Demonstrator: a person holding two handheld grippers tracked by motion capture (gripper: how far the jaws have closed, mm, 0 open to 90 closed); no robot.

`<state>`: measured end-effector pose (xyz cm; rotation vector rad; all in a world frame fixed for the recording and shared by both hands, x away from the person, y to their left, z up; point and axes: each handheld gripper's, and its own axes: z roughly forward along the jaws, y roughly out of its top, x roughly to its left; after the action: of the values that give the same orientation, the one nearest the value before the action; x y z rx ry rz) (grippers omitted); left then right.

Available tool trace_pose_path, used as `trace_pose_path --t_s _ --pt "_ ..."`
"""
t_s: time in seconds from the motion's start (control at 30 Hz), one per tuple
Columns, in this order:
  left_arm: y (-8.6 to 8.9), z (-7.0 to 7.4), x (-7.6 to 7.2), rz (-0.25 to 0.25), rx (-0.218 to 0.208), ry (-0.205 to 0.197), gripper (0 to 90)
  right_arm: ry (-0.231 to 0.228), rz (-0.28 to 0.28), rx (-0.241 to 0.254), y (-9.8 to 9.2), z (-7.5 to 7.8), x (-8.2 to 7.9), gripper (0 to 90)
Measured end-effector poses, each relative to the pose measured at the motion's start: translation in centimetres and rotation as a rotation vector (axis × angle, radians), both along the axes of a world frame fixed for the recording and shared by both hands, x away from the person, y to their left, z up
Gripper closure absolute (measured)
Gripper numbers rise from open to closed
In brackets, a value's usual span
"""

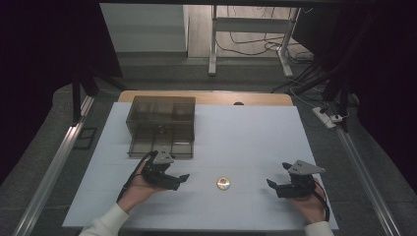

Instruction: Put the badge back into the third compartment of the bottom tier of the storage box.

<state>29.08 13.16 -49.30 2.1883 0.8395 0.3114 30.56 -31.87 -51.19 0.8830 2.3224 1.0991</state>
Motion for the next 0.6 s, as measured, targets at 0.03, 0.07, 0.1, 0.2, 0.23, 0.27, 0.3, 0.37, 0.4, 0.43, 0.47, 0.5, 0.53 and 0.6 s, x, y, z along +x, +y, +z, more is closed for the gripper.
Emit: trace_pose_path --t_s 0.03,0.07,0.1,0.2,0.23,0.27,0.3,0.37,0.4,0.43,0.47,0.5,0.53,0.6 --pt "-0.2 0.0 0.0 -0.003 0.001 0.001 14.9 0.000 0.001 0.000 0.0 0.0 0.0 12.0" --pt "-0.3 0.0 0.1 -0.006 0.002 0.002 14.9 0.001 0.003 0.000 0.0 0.0 0.0 12.0" --pt "-0.5 0.0 0.1 -0.010 0.002 0.003 14.9 0.001 0.003 0.000 0.0 0.0 0.0 12.0" --pt "-0.8 0.0 0.2 -0.017 0.006 0.004 14.9 0.004 0.003 -0.003 0.0 -0.1 0.0 11.9" --pt "-1.1 0.0 0.3 -0.023 0.007 0.005 15.0 0.004 0.004 -0.002 0.0 -0.1 0.0 11.9" --pt "-1.3 0.0 0.3 -0.028 0.008 0.006 15.0 0.004 0.004 -0.003 0.0 -0.1 0.0 11.9" --pt "-1.5 0.0 0.3 -0.035 0.013 0.006 15.0 0.007 0.001 -0.004 0.0 -0.1 0.0 11.9" --pt "-1.9 -0.1 0.3 -0.046 0.017 0.007 15.0 0.007 0.001 -0.004 0.0 -0.2 0.0 11.9" --pt "-2.1 -0.1 0.3 -0.049 0.018 0.008 15.0 0.006 0.001 -0.002 0.1 -0.2 0.0 11.9" --pt "-2.3 -0.2 0.4 -0.053 0.019 0.010 15.0 0.007 0.001 -0.003 0.1 -0.2 0.0 11.9" --pt "-2.5 -0.2 0.4 -0.060 0.024 0.011 15.0 0.009 0.001 -0.003 0.0 -0.2 0.0 11.9" --pt "-2.7 -0.2 0.4 -0.062 0.024 0.012 15.1 0.010 0.001 -0.003 0.0 -0.2 0.1 12.0" --pt "-2.9 -0.3 0.5 -0.069 0.027 0.014 15.1 0.009 -0.001 -0.005 0.1 -0.2 0.0 12.0" --pt "-3.2 -0.3 0.5 -0.076 0.029 0.015 15.2 0.007 -0.004 -0.009 0.1 -0.2 0.0 12.1"
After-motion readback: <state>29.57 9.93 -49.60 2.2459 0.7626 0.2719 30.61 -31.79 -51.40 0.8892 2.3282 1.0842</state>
